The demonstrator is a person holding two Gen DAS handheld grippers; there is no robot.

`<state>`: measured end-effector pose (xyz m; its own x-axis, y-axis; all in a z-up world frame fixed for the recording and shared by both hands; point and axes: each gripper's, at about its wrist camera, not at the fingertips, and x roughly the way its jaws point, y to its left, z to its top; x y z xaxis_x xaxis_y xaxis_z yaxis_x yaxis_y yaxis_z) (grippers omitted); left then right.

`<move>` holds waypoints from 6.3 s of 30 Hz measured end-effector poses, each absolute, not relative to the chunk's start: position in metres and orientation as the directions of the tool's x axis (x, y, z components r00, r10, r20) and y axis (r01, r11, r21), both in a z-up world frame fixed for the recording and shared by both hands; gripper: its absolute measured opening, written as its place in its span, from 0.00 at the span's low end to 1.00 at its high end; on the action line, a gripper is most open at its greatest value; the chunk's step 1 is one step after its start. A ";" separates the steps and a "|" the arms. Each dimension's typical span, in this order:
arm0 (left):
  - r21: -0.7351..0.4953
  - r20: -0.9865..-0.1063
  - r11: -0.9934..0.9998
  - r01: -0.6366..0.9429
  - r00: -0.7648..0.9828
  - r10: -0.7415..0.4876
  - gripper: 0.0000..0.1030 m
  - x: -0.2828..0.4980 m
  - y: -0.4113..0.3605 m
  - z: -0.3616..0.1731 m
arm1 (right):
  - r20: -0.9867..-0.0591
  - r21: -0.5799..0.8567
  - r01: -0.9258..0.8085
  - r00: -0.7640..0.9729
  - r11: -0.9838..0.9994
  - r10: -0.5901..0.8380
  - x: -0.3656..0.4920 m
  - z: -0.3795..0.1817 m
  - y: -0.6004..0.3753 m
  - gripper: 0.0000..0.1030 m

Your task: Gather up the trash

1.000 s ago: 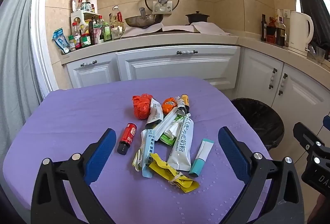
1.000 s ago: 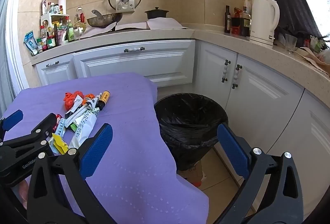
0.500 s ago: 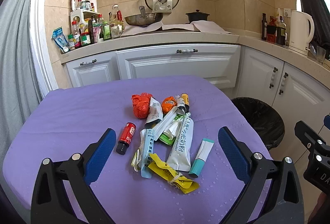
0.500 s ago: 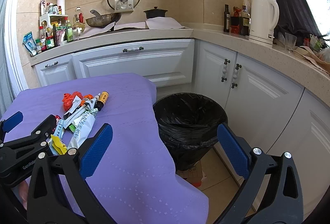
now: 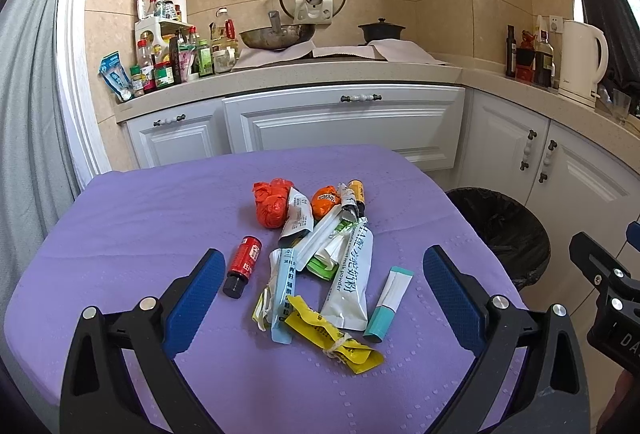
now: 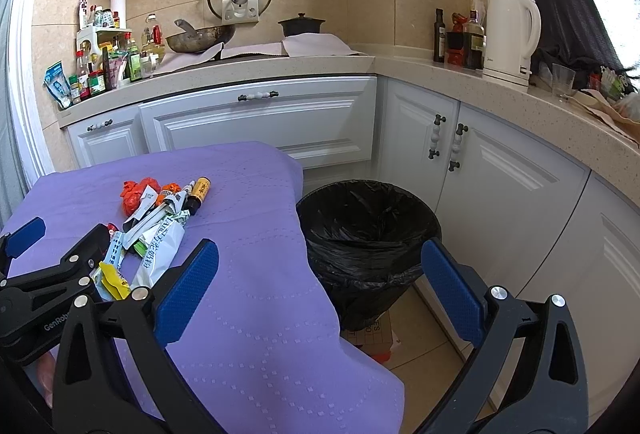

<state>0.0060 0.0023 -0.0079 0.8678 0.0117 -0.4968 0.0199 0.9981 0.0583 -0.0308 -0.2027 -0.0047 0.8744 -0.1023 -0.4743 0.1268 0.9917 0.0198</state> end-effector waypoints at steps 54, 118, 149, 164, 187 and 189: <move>0.053 -0.505 0.998 0.032 0.863 0.000 0.94 0.008 -0.006 -0.013 | -0.478 0.028 0.131 0.872 0.991 -0.102 -0.029 -0.006 -0.206 0.96; 0.033 -0.662 0.998 -0.056 0.747 0.064 0.73 0.018 0.062 -0.055 | -0.692 0.061 -0.070 0.716 0.996 0.093 0.038 -0.081 -0.132 0.12; 0.098 -0.739 0.994 0.049 0.673 0.040 0.44 0.019 0.000 -0.090 | -0.651 0.151 -0.035 0.748 0.988 0.126 0.011 -0.080 -0.194 0.12; 0.063 -0.708 0.993 0.104 0.705 -0.029 0.23 0.010 0.003 -0.077 | -0.637 0.145 -0.039 0.761 0.989 0.123 0.009 -0.073 -0.192 0.12; 0.012 -0.567 0.975 0.223 0.804 -0.177 0.23 0.066 -0.049 -0.020 | -0.567 0.098 0.043 0.824 0.994 0.020 0.044 -0.035 -0.232 0.12; 0.020 -0.560 0.970 0.244 0.806 -0.191 0.23 0.078 -0.063 -0.020 | -0.567 0.096 0.060 0.824 0.994 0.005 0.054 -0.036 -0.241 0.12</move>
<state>0.0779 -0.0633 -0.0198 0.8059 -0.1909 -0.5604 0.2439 0.9696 0.0204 0.0536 -0.2405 -0.0362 0.8237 0.0051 -0.5670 0.0601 0.9936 0.0961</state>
